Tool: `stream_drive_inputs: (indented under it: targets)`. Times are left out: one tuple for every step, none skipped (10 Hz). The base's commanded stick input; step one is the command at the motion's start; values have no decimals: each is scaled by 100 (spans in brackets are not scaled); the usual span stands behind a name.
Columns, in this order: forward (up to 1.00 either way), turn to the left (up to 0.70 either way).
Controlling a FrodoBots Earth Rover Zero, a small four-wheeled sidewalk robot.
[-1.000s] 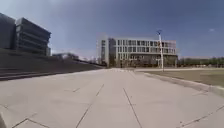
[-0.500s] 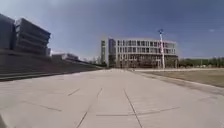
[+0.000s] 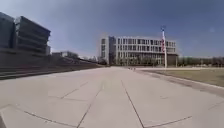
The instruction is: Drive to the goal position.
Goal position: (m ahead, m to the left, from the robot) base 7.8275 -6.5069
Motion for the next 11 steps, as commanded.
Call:
stream_drive_inputs:
  targets:
    - [70, 1]
    - [70, 1]
    - [70, 1]
    - [70, 1]
    - [70, 1]
    - [70, 1]
    - [70, 1]
    - [70, 1]
    - [70, 1]
    - [70, 1]
    - [70, 1]
